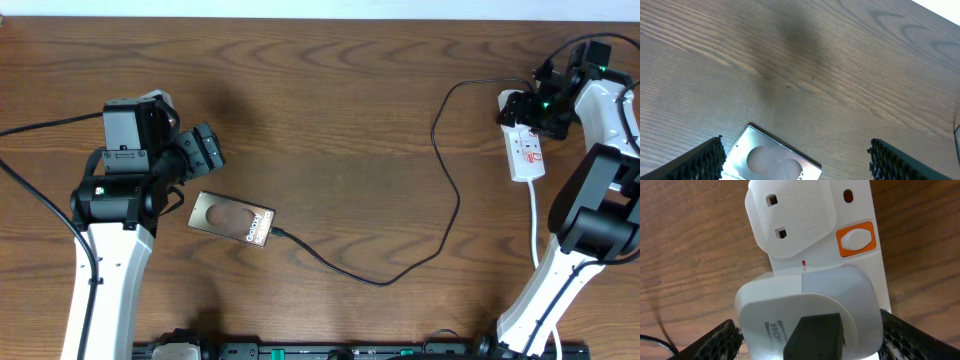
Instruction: Plug charger to phone and switch on socket
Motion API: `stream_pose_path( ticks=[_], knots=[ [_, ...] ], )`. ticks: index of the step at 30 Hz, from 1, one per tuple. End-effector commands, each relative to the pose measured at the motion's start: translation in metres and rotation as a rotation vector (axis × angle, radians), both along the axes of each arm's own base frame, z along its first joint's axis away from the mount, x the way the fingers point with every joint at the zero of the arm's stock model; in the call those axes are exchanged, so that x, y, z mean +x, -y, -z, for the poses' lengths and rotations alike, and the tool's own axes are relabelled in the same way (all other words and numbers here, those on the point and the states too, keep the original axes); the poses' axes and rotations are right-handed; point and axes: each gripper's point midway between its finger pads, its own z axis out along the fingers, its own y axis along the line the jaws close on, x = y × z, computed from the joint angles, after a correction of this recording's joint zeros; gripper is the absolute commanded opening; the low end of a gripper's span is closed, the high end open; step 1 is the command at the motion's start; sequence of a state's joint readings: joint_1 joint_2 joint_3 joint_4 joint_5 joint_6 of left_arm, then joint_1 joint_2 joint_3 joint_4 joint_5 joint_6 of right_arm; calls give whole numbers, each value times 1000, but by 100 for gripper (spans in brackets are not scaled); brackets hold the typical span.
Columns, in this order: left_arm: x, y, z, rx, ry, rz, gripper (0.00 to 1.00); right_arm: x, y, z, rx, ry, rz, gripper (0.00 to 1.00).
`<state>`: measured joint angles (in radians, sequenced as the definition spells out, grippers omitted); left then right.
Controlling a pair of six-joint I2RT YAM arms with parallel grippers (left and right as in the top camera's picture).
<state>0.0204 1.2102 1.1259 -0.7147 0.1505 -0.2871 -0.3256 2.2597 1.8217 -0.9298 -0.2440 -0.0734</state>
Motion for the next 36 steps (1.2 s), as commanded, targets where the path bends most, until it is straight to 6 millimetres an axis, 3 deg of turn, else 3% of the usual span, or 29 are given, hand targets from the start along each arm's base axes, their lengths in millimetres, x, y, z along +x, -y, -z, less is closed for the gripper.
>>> stream_pose_path(
  ticks=[1,28,33,36],
  knots=[
    [0,-1,-3,19,7,5,90,-18,-55,29,231,-81,-46,82],
    [-1,-1,-2,19,-1,5,90,-15,-75,26,274,-74,-76,77],
    [-1,-1,-2,19,-1,5,90,-15,-56,26,221,-88,-13,78],
    [-1,-1,-2,19,-1,5,90,-19,-35,13,181,-95,43,76]
  ],
)
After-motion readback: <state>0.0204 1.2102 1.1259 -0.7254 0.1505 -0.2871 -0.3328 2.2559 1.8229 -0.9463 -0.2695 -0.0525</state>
